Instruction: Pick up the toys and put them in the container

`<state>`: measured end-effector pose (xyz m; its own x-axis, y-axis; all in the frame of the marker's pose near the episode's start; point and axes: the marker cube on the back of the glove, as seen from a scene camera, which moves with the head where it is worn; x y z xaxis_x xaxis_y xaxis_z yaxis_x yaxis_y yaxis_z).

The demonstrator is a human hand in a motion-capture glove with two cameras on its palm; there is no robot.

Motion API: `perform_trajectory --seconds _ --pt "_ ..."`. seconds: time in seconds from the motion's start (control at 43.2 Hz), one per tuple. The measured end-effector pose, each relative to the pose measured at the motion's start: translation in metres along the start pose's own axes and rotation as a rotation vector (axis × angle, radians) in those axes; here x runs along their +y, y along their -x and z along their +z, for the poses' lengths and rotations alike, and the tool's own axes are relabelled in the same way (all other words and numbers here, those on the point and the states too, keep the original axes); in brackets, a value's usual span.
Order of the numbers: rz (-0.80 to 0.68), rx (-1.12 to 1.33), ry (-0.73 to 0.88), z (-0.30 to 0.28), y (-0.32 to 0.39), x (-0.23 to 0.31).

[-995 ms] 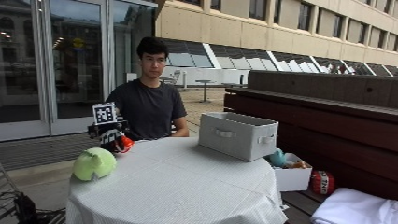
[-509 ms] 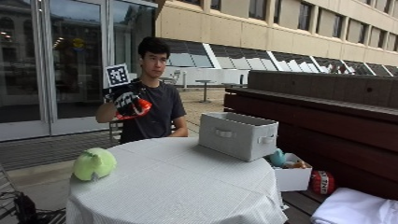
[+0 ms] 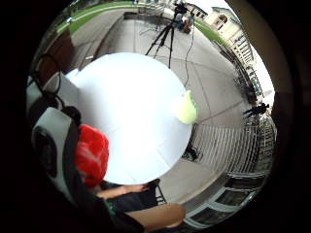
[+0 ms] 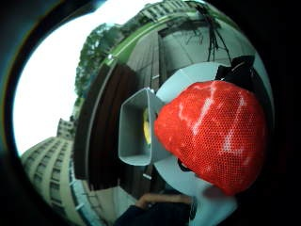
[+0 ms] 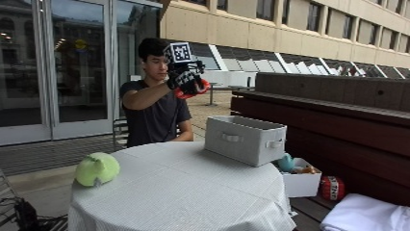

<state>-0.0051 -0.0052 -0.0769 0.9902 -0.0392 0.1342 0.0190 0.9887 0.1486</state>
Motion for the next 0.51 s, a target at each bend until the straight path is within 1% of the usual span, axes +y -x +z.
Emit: perform_trajectory --seconds 0.162,0.255,0.393,0.509 --pt "-0.095 0.019 -0.017 -0.004 0.086 -0.005" --pt "-0.136 0.04 -0.037 0.0 0.124 -0.01" --pt "-0.212 0.034 -0.044 0.011 0.197 0.002" --pt "-0.264 0.028 -0.038 0.037 0.195 -0.042"
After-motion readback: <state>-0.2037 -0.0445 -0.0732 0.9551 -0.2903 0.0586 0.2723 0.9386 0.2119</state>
